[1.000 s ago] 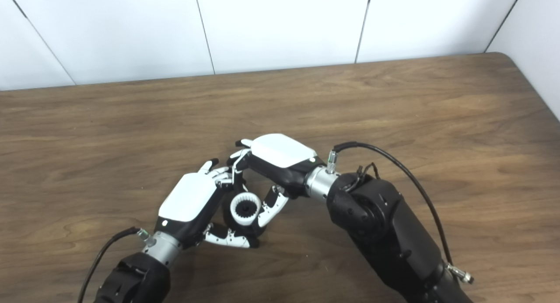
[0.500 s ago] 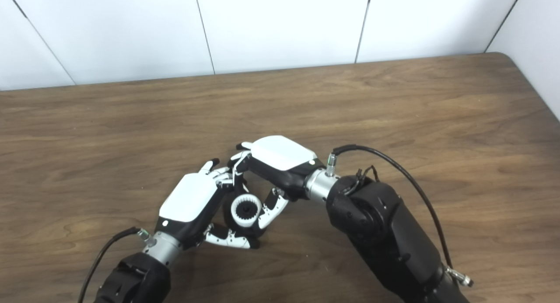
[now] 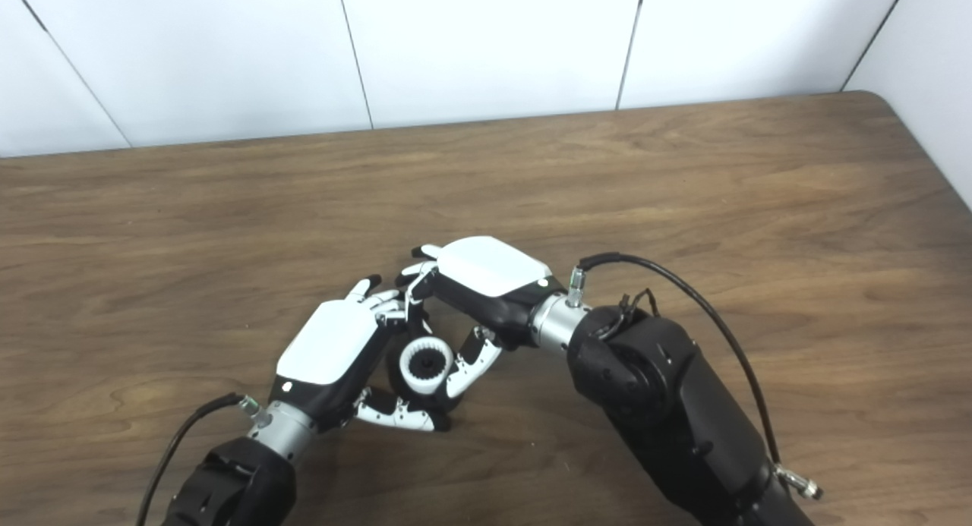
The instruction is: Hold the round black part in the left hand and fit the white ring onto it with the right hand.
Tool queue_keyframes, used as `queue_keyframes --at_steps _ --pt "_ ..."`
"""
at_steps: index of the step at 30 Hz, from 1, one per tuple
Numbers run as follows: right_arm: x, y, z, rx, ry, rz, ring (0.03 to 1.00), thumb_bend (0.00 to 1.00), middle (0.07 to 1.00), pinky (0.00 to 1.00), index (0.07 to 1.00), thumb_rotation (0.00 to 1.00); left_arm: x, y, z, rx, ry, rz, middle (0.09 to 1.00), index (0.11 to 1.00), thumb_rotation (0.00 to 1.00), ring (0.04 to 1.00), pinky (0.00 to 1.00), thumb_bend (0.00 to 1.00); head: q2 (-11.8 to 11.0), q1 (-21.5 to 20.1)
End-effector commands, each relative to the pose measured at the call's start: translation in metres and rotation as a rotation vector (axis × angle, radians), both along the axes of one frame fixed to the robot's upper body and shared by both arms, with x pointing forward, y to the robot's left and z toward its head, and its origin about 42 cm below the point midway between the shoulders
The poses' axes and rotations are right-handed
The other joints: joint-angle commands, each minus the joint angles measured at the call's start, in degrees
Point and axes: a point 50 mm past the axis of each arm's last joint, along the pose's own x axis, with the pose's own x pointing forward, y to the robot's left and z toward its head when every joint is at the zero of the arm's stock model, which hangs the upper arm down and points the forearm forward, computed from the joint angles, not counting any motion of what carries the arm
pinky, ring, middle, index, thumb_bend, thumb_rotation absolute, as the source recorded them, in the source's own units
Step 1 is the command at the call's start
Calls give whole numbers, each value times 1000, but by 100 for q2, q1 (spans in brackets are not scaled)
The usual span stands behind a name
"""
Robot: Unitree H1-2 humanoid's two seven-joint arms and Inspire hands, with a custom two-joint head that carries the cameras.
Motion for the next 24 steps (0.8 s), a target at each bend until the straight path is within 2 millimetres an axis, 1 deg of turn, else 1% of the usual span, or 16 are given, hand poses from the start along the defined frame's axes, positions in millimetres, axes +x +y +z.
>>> queue_keyframes --at_steps 1,6,14,20,24 --pt "1 1 16 21 -74 17 977 948 875 964 595 199 4 1 9 7 -49 -4 772 486 53 875 995 521 5 7" --pt "2 1 17 20 -73 15 983 971 884 961 598 206 4 2 9 8 -49 -4 772 486 53 875 995 520 5 7" --pt "2 1 18 19 -69 9 989 967 896 968 608 201 4 2 9 -1 -48 -5 775 485 51 879 998 520 5 -9" --pt "5 -3 22 22 -68 2 1000 943 904 979 610 206 5 2 9 -1 -53 -5 771 485 51 877 993 520 5 -9" --pt "11 -8 26 19 -100 -21 990 966 894 953 606 229 4 2 9 -1 -52 -4 771 485 52 878 995 520 5 -9"
